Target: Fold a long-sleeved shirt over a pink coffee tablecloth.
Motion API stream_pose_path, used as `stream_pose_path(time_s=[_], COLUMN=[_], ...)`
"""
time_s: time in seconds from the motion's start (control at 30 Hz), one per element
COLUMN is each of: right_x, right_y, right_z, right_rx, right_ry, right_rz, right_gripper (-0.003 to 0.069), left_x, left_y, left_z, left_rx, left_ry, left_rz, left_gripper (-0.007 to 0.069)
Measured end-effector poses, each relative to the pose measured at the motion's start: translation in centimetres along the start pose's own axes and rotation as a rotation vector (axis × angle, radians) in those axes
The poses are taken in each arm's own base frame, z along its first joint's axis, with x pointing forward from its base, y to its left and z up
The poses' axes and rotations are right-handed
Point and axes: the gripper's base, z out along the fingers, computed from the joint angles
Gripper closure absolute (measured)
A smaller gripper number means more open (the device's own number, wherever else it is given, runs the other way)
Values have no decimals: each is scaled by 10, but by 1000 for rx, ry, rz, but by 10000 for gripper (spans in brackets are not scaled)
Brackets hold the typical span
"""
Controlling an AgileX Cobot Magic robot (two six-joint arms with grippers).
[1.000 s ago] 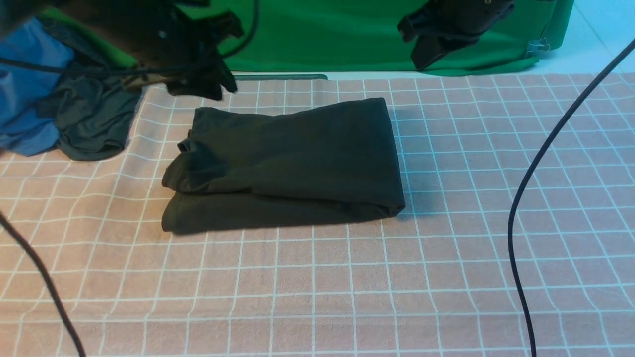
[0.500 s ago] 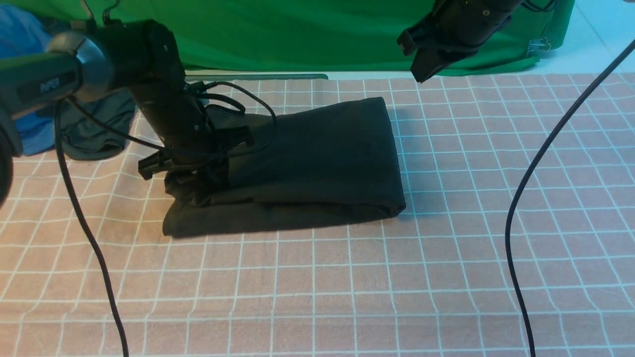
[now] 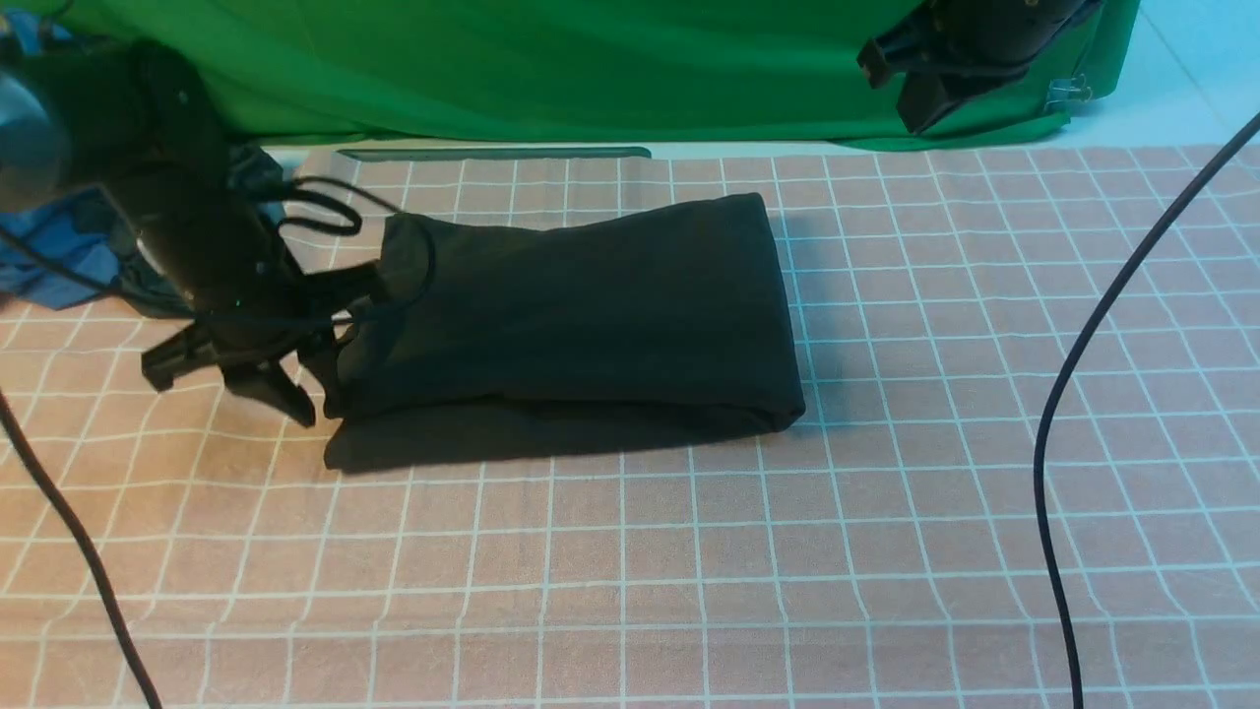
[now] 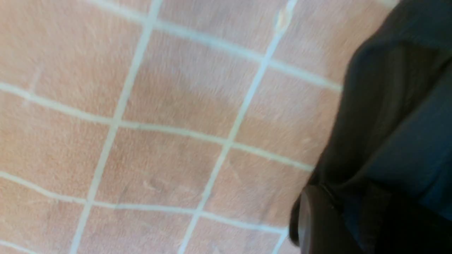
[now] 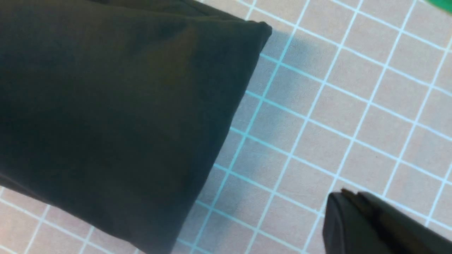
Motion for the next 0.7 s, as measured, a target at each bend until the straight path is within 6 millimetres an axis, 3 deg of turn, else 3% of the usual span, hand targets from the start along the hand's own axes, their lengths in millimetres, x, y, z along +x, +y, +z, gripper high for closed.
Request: stream_pose_path(time_s=[0.3, 0.4, 0.5, 0.57, 0.67, 0.7], right_x=[0, 5, 22, 28, 42, 42], right_y=[2, 2, 1, 0, 3, 4], right_z=[-13, -9, 14, 22, 37, 37], right_rx=[-18, -21, -29, -34, -76, -81], right_ry=[-24, -4, 96, 131, 197, 199], right_rz=[15, 6, 3, 1, -12, -13], right_gripper=[503, 436, 324, 293, 228, 225], left_x=[15, 19, 28, 32, 33, 32], left_y=[-6, -4, 1, 2, 5, 5], left_z=[-50, -45, -27, -22, -10, -9], left_rx=[78, 70, 67, 73, 87, 89], left_ry=[-100, -80, -21, -8, -48, -61], left_rz=[46, 66, 108, 122, 142, 141], left_gripper=[429, 422, 343, 303, 162, 155])
